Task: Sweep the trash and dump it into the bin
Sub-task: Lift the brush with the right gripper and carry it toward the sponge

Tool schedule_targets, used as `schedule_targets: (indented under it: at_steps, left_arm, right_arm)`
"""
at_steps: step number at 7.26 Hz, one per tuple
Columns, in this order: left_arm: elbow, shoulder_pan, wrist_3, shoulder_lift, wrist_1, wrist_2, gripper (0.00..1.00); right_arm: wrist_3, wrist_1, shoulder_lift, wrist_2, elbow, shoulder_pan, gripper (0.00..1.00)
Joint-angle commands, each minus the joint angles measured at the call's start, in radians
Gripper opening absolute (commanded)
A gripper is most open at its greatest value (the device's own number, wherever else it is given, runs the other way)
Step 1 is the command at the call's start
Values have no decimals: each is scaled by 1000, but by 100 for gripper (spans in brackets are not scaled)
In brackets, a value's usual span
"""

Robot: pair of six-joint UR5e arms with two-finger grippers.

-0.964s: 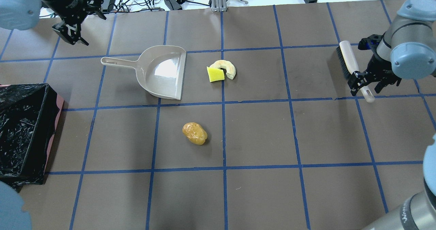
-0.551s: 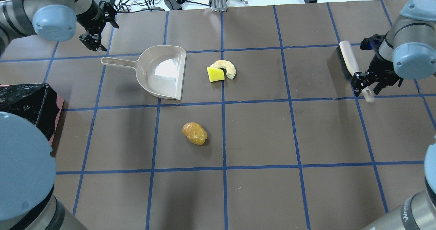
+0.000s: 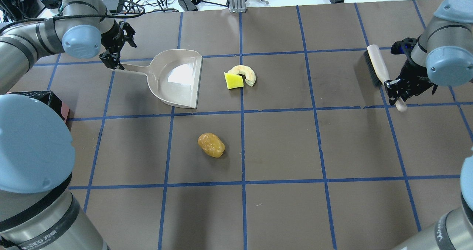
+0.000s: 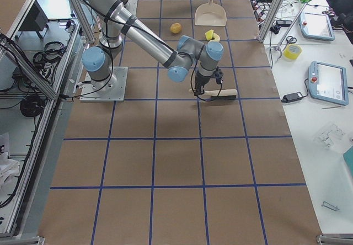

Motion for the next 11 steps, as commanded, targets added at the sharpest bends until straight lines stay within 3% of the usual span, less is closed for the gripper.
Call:
schedule_targets:
  at_steps: [1,3,4,5,8,10,11]
  left_arm:
    - [17,-1,-25,-3,-96,9,100]
    - [58,-10,-40,-1,-104,10,100]
    - [102,-15,-42,-13,-160,35,100]
    - [101,-13,-68,-25,-181,35,100]
    - [103,-13,-128,-56,-195,29,94]
    - [103,-12,-128,-59,-213,26,68]
    - [104,-13,-131,-58,-219,18,40]
  right_arm:
    - [47,11,-15,-1,-11,2,18]
    - [69,109,-84,-15,-28,64,15]
    - [124,167,-97,-65,-69,156,13]
    - [250,236,-97,-84,-110,254,12]
    - [518,272,-95,-76,-123,437,12]
    - [662,291,-92,-21,-123,535,11]
    - [710,291,-80,-35,-121,601,10]
